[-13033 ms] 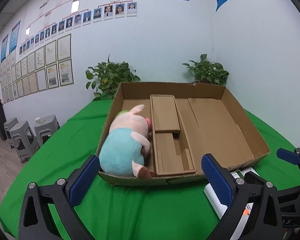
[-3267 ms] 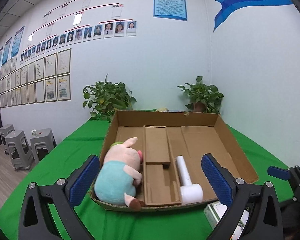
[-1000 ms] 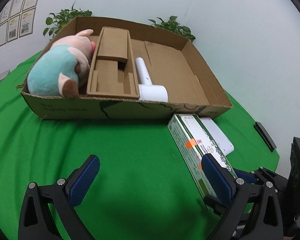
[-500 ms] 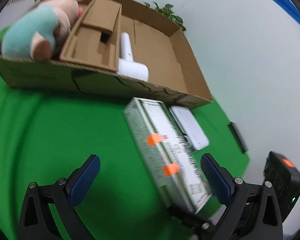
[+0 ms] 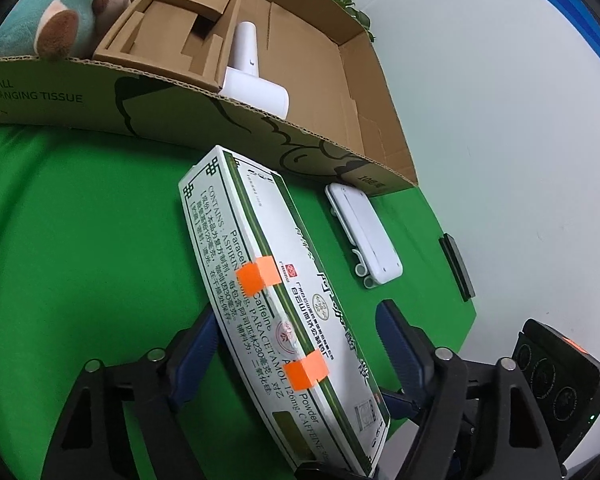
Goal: Organize objects
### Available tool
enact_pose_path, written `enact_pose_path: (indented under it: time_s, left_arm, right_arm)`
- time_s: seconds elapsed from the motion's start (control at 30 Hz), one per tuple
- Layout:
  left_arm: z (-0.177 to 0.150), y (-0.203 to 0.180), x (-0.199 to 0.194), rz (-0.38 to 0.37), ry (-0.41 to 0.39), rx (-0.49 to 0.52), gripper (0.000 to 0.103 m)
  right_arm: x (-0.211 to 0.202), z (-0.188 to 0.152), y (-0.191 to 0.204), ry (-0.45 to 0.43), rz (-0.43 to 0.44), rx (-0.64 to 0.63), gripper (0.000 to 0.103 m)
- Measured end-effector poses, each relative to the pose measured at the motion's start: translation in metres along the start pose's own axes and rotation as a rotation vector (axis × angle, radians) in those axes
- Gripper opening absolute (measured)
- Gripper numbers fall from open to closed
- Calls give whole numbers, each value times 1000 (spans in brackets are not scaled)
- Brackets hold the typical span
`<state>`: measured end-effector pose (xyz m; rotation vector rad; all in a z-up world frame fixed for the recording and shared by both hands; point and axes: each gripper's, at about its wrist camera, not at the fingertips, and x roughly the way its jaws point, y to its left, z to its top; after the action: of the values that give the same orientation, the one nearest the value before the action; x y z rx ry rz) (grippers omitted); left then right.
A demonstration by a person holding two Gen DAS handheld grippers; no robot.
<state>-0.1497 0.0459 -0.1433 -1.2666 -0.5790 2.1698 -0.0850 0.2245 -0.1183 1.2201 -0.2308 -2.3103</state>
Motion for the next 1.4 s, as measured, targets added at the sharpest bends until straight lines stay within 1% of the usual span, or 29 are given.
enact_pose_path:
  time_s: [0.07,0.1,0.27,0.63,0.93,1.2,1.4]
  left_arm:
    - [0,2,0,-7,4,-6,63]
    - [-1,2,1,-9,7,-2,54]
    - [-2,-2,-4,-26,-3,19,51]
    - [-2,-23,-12,-31,-25,97,43]
    - [4,-39,-28,-43,-61,140,41]
    - [12,-56,-39,-43,-79,186,40]
    - [14,-62,-39,-37,-78,193,40]
  right_arm:
    - [-1,0,0,2,10,6,65]
    - [-1,0,0,0,13,9,65]
    - [-2,1,4,-5,0,-12,65]
    - [-4,2,7,-28,-6,-20,63]
    - [-13,7,15,-72,-43,-70,62]
    - [-17,13,16,-100,-50,-82,62]
    - [-17,15,15,-106,-45,-84,62]
